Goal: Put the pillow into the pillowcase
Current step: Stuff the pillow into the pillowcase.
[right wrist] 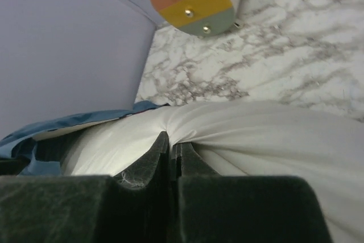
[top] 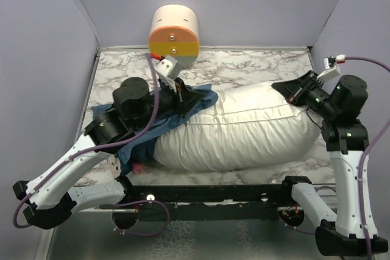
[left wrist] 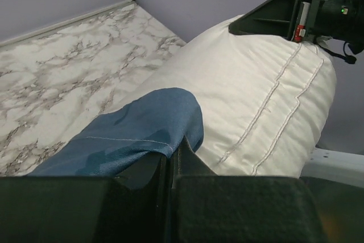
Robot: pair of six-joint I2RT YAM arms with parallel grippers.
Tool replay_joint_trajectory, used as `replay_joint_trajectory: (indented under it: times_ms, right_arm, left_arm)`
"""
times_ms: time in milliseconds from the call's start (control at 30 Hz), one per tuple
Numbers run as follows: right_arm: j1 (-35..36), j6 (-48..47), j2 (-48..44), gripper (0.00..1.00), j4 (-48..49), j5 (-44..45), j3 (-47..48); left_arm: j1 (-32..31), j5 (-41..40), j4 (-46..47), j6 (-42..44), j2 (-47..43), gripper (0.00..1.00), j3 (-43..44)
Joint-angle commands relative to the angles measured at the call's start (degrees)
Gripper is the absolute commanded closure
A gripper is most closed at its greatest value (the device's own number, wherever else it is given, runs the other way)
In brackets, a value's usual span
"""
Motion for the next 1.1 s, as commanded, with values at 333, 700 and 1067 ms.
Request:
replay_joint_trajectory:
  times_ms: [333, 700, 1067]
  right_arm:
    - [1.34, -5.13, 10.55, 0.24, 6.94, 21.54, 1.73]
    - [4.13, -12.62, 8.26, 0.21, 19.45, -14.65, 0.1]
    - [15.55, -25.2, 18.79, 0.21, 10.11, -14.14, 5.98]
  left_arm:
    - [21.12, -6.8, 15.63, -11.76, 26.59, 1.0, -0.98]
    - [25.96, -15.48, 4.93, -1.11, 28.51, 0.25, 21.6]
    - [26.93, -1.39, -3.86, -8.66, -2.39, 0.31, -11.92]
